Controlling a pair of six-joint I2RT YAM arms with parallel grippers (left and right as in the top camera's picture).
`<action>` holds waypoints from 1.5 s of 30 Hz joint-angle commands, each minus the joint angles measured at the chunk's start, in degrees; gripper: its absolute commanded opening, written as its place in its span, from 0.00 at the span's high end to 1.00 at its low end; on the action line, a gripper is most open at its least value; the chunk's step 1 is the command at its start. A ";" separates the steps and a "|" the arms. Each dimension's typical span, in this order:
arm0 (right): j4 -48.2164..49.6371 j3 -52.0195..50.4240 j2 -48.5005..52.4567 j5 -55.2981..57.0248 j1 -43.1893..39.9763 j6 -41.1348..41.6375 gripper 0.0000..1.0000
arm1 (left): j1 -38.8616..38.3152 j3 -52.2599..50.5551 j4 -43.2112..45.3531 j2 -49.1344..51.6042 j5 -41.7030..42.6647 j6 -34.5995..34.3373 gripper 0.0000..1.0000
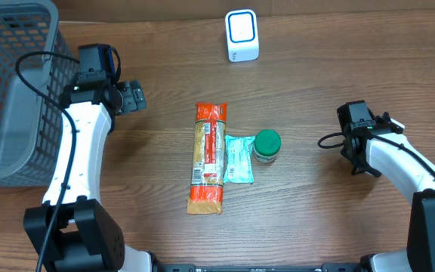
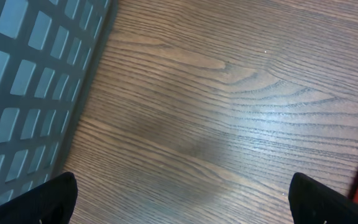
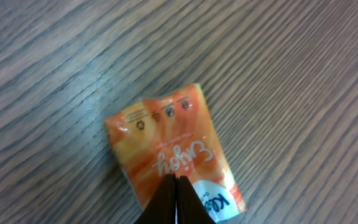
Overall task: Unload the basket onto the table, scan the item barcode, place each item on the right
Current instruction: 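Lower the orange packet onto the table at right and release it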
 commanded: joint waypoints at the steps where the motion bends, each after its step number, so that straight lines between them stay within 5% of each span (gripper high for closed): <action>1: 0.39 -0.04 -0.11 -3.41 -0.26 0.22 0.96 | -0.11 0.90 0.02 0.07 -0.35 -0.17 0.00; 11: 3.58 -0.07 -0.11 -11.96 -0.26 0.26 0.96 | -0.13 0.92 0.00 0.07 -0.35 -0.17 0.00; 34: -2.58 -0.07 -0.11 0.37 -0.26 0.20 0.89 | -0.13 0.90 0.02 0.07 -0.35 -0.15 0.00; 45: -2.95 -0.07 -0.11 -3.89 -0.26 0.20 0.92 | -0.13 0.92 0.02 0.07 -0.35 -0.15 0.00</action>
